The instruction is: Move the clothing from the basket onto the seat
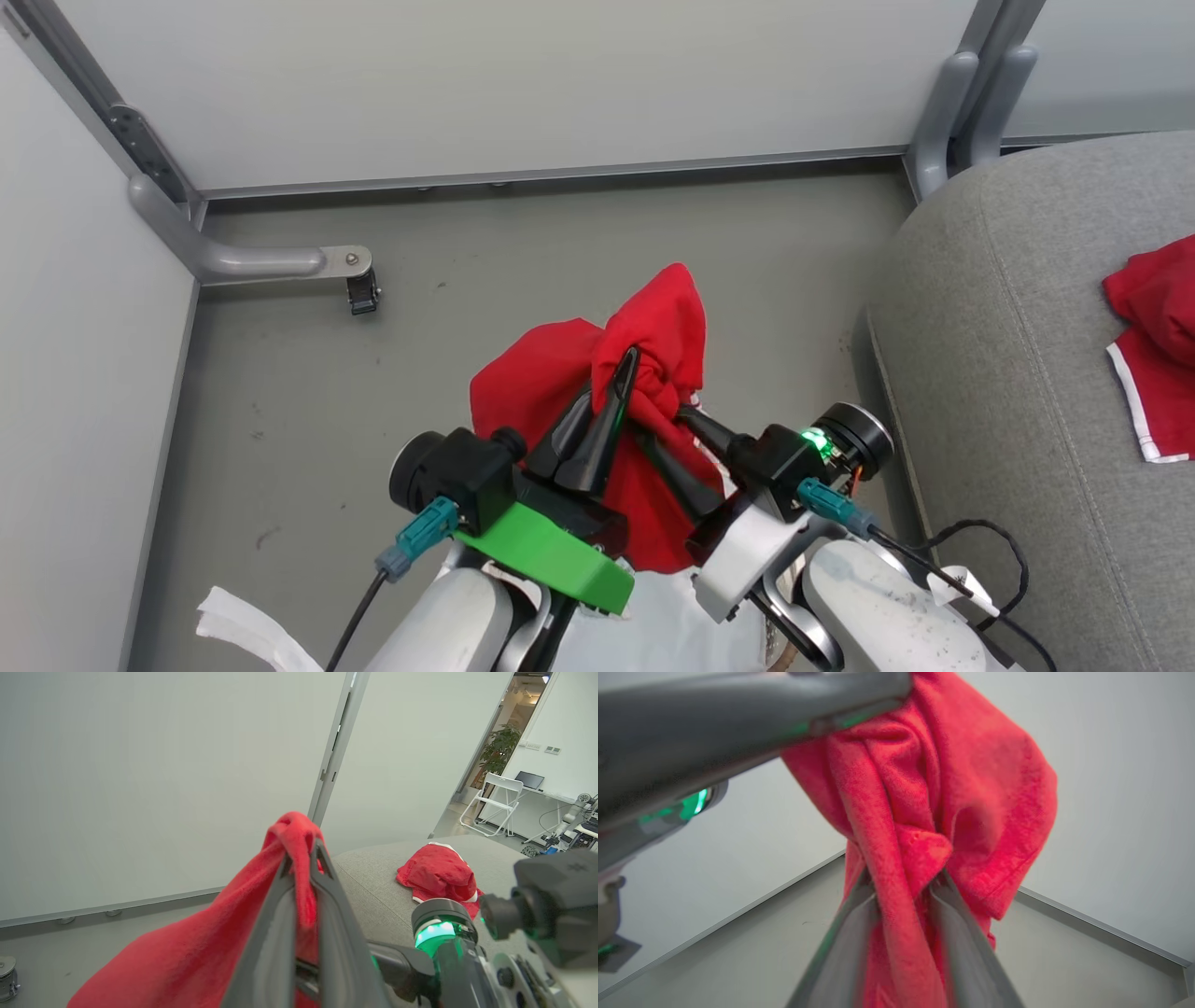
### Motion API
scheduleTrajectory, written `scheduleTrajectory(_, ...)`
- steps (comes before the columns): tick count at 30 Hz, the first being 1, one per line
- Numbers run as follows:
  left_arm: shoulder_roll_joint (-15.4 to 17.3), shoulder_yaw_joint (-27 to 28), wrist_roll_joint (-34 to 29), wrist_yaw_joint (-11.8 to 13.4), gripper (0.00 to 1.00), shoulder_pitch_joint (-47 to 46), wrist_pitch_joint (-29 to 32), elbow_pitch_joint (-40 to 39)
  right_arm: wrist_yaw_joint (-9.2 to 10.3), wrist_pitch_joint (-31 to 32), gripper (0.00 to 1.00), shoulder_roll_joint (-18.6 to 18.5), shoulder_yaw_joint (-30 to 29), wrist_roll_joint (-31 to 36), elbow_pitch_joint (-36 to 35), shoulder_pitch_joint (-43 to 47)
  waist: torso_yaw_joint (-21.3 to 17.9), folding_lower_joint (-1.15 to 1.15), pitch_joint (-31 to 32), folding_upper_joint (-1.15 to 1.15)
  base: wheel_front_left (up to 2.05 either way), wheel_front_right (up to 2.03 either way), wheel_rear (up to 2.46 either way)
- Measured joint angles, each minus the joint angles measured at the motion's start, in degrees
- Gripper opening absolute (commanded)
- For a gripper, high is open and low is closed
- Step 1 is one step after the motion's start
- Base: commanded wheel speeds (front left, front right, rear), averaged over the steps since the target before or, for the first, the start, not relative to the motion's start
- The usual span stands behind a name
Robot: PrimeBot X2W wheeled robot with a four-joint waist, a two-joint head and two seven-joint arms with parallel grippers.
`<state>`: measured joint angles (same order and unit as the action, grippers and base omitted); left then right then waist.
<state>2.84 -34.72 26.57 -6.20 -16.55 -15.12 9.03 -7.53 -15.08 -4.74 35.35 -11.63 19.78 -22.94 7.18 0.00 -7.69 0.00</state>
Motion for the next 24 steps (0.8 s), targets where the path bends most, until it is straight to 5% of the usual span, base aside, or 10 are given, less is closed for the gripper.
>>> scheduleTrajectory(4, -0.01, 0.22, 0.09, 0.18, 0.00, 0.00, 0.01, 0.03, 0.00, 0.00, 0.00, 0.25, -1.38, -0.25, -0.08, 0.21, 0.07, 0.00, -0.59, 0.00, 0.00, 0.00, 0.00)
scheduleTrajectory(5, 0.00, 0.55, -0.01, 0.24, 0.09, 0.01, 0.01, 0.03, 0.00, 0.00, 0.00, 0.29, -1.60, -0.29, -0.16, 0.34, -0.11, 0.00, -0.63, 0.00, 0.00, 0.00, 0.00)
scheduleTrajectory(6, -0.01, 0.99, -0.32, 0.40, 0.48, 0.01, 0.01, 0.02, 0.00, -0.01, 0.00, 0.33, -1.77, -0.35, -0.31, 0.69, -0.43, 0.00, -0.68, 0.00, 0.00, 0.00, 0.00)
scheduleTrajectory(7, 0.00, 1.23, -0.48, 0.51, 1.00, 0.02, 0.02, 0.10, 0.00, -0.01, 0.00, 0.34, -1.98, -0.46, -0.45, 1.18, -0.85, 0.00, -0.73, 0.00, 0.00, 0.00, 0.00)
scheduleTrajectory(24, -0.07, 6.02, -4.89, 0.12, 1.00, 0.04, 0.00, 3.39, 0.00, 0.00, 0.00, 0.38, -5.25, -2.33, -3.02, 5.65, -16.88, 0.00, -2.14, 0.00, 0.00, 0.00, 0.00)
